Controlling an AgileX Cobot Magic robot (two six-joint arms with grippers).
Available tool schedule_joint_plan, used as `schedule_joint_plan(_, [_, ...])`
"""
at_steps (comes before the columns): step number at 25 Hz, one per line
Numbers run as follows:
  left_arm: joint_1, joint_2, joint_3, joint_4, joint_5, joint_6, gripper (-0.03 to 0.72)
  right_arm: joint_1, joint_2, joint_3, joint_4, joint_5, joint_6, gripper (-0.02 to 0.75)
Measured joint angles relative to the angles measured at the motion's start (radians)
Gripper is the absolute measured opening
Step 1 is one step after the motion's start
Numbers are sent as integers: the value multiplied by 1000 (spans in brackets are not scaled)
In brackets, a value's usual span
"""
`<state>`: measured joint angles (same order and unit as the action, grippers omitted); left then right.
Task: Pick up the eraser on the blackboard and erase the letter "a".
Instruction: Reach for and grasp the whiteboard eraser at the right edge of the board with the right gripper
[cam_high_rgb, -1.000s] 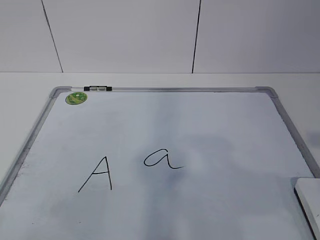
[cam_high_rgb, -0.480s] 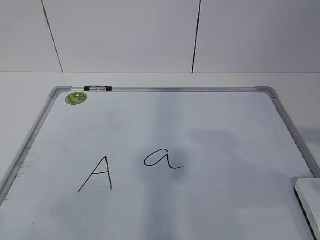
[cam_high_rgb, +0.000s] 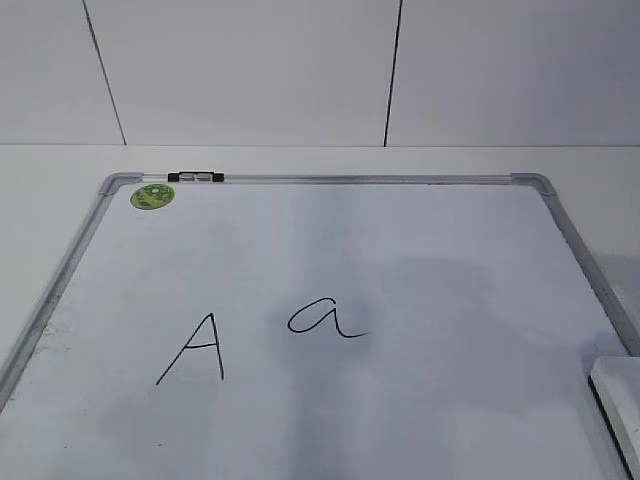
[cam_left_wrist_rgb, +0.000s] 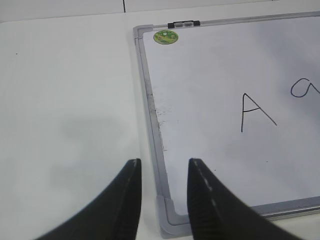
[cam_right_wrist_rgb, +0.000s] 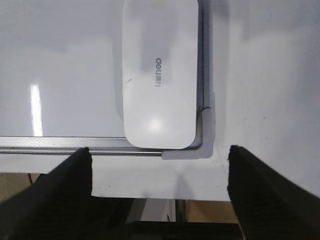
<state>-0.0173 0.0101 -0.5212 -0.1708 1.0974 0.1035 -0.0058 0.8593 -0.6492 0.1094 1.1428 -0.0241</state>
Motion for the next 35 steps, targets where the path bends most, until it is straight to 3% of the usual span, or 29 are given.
schedule_joint_plan(19, [0, 0, 0, 0, 0, 0, 235, 0, 295, -13, 29, -111, -30, 662])
schedule_joint_plan(35, [0, 0, 0, 0, 0, 0, 235, 45, 367, -39, 21, -144, 7, 636])
